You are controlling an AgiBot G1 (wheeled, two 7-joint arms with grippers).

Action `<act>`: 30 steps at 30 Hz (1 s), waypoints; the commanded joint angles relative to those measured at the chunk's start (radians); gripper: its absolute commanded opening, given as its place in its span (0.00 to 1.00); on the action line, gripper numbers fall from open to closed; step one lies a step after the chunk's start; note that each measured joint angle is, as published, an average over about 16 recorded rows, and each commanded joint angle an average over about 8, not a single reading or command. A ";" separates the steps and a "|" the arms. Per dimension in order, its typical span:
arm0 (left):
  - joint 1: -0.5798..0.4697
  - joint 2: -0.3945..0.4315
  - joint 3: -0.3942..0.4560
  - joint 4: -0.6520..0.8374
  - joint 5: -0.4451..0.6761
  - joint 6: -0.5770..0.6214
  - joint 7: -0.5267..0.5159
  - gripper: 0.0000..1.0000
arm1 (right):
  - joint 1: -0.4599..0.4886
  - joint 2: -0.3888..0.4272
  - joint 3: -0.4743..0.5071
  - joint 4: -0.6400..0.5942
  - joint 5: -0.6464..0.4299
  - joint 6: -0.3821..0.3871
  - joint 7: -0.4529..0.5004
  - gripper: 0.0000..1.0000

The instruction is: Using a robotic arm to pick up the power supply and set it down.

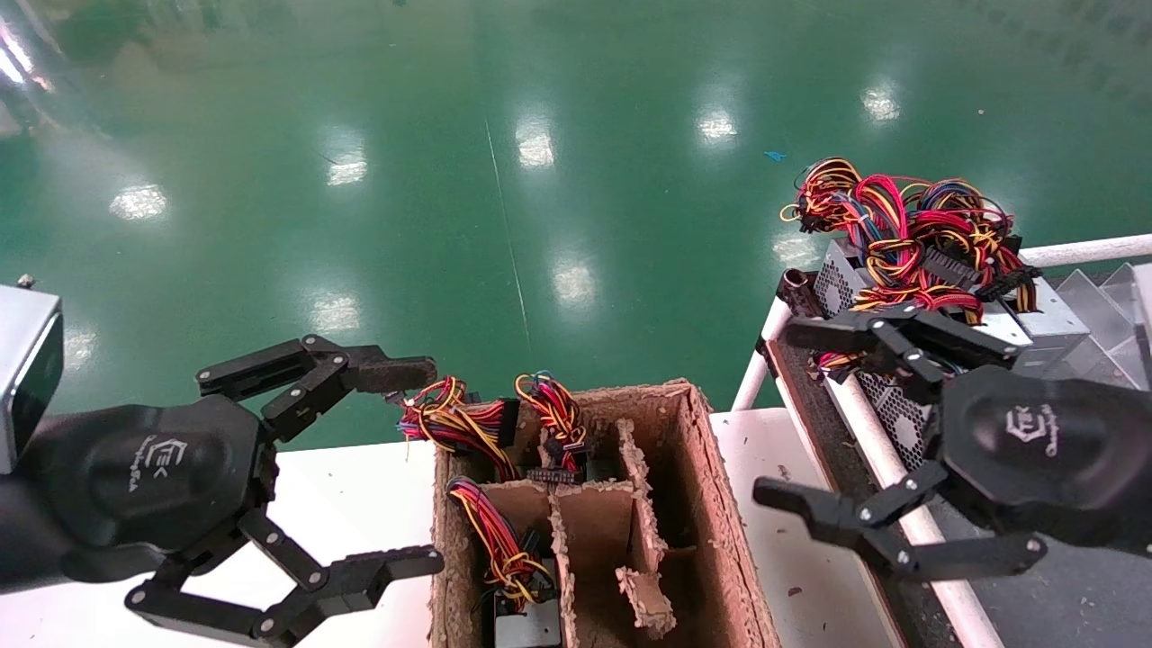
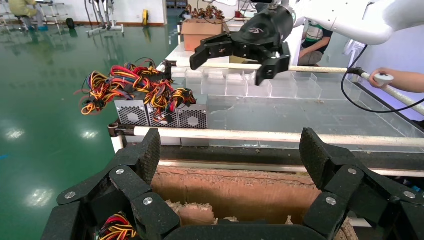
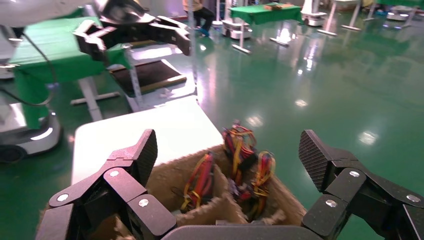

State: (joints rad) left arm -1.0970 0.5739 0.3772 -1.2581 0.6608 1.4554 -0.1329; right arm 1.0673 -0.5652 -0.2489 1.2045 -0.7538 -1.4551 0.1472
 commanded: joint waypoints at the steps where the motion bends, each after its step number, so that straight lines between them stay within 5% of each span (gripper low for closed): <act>1: 0.000 0.000 0.000 0.000 0.000 0.000 0.000 1.00 | 0.001 -0.006 -0.004 0.011 0.003 -0.006 0.006 1.00; 30: 0.000 0.000 0.000 0.000 0.000 0.000 0.000 1.00 | 0.007 -0.049 -0.033 0.084 0.026 -0.043 0.042 1.00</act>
State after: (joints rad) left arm -1.0968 0.5737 0.3772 -1.2579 0.6606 1.4551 -0.1329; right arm 1.0746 -0.6146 -0.2823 1.2896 -0.7281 -1.4990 0.1899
